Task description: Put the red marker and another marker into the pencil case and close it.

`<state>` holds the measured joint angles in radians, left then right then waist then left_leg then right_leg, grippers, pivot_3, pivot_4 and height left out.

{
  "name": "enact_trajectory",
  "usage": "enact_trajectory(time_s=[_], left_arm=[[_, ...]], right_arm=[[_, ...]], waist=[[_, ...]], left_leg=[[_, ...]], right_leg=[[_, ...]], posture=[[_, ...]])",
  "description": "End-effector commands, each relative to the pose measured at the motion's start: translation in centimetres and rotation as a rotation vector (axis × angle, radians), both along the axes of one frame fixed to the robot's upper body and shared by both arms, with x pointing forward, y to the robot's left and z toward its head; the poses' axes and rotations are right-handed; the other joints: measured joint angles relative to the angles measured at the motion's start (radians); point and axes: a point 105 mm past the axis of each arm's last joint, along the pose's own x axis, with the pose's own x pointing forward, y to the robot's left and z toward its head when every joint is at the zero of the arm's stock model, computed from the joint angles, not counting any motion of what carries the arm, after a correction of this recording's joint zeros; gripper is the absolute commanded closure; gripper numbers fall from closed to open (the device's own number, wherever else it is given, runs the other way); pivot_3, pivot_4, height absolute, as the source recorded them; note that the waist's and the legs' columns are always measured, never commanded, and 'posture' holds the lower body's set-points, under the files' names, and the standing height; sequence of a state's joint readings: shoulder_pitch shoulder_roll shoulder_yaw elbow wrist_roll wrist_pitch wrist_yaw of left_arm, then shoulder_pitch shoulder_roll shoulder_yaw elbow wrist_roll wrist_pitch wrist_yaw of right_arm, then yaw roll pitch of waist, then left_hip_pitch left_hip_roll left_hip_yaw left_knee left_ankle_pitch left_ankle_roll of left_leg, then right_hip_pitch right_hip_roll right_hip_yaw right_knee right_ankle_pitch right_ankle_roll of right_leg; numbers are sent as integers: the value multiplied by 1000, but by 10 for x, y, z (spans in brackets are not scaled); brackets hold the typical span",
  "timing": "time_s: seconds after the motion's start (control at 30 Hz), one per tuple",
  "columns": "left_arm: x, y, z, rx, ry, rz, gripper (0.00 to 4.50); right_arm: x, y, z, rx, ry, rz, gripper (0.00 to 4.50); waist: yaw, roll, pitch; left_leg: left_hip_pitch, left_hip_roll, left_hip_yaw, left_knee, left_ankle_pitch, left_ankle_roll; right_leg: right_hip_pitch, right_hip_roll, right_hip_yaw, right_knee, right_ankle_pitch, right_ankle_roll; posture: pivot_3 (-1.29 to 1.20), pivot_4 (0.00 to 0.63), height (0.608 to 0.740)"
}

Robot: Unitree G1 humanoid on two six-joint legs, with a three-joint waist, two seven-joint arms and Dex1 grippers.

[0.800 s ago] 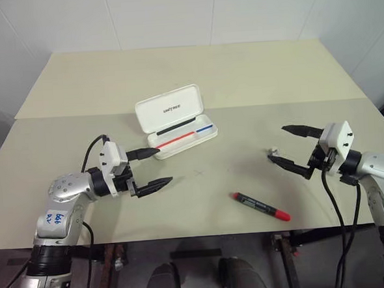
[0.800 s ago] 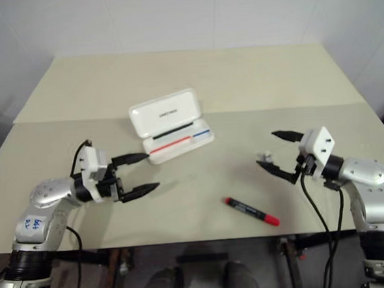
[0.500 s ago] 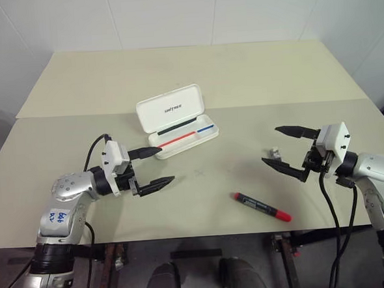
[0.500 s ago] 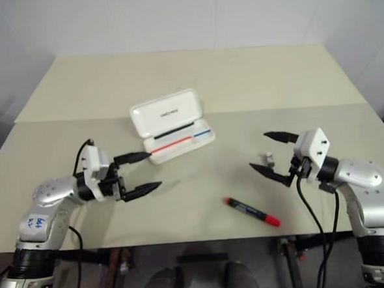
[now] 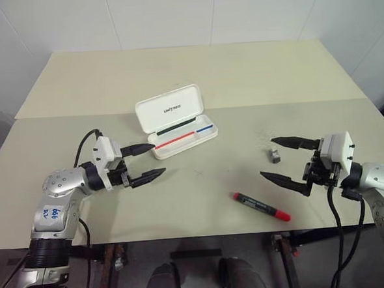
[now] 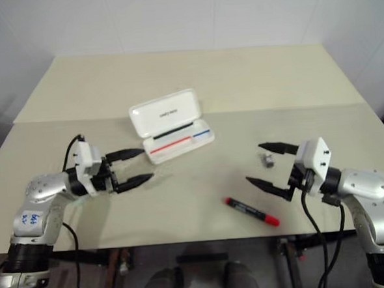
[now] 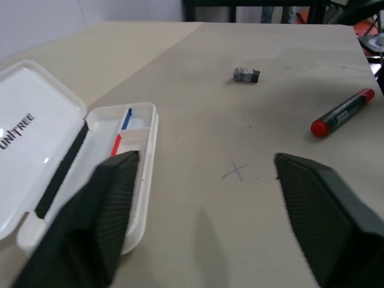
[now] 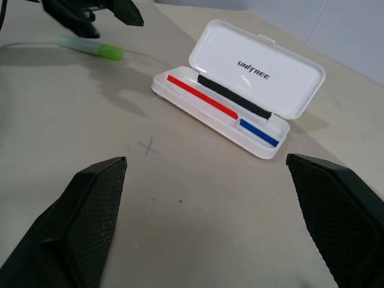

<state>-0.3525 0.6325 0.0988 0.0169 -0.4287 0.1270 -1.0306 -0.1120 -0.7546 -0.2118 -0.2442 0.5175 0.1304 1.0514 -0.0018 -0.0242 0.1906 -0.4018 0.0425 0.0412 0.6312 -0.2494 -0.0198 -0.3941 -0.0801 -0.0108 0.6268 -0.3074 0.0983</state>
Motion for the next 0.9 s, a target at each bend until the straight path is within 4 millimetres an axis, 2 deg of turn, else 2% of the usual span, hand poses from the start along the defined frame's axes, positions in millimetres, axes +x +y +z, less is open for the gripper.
enact_trajectory(time_s=[0.03, 0.07, 0.23, 0.43, 0.6, 0.9], left_arm=[[3, 8, 3, 35, -40, 44, 2353], [7, 7, 1, 43, -43, 66, 2650], [28, 8, -4, 91, -52, 162, 2650], [48, -9, -10, 129, -19, 154, 2650], [54, -19, -12, 141, -3, 113, 2650], [64, -25, -23, 206, 45, 104, 2650]], right_arm=[[-5, 7, 11, 20, -57, 7, 0], [-4, 8, 10, 21, -58, 7, 0], [-5, 16, 7, 30, -61, 16, 0], [-6, 23, 4, 43, -69, 23, 0], [-6, 28, 2, 60, -80, 15, 0], [-7, 29, 2, 77, -100, -4, 0]], waist=[[0, 0, 0], [0, 0, 0], [2, 0, 0], [6, 0, 0], [1, 0, 0], [2, 0, 0]], left_leg=[[0, 0, 0, 0, 0, 0], [0, 0, 0, 0, 0, 0], [1, 0, 0, 0, 0, 0], [0, -2, 2, 0, 0, 0], [-1, -5, 1, 0, 0, 0], [-1, -6, 1, 2, 0, 0]], right_leg=[[0, 0, 0, 0, 0, 0], [0, 0, 0, 0, 0, 0], [0, 1, 0, 0, 0, 0], [0, 1, -1, 0, 0, 0], [0, 2, -1, 0, 0, 0], [0, 2, -1, 1, 1, 1]], posture=[[0, 150, 740], [0, 150, 740], [0, 150, 740], [0, 150, 740], [0, 150, 740], [0, 150, 740]])
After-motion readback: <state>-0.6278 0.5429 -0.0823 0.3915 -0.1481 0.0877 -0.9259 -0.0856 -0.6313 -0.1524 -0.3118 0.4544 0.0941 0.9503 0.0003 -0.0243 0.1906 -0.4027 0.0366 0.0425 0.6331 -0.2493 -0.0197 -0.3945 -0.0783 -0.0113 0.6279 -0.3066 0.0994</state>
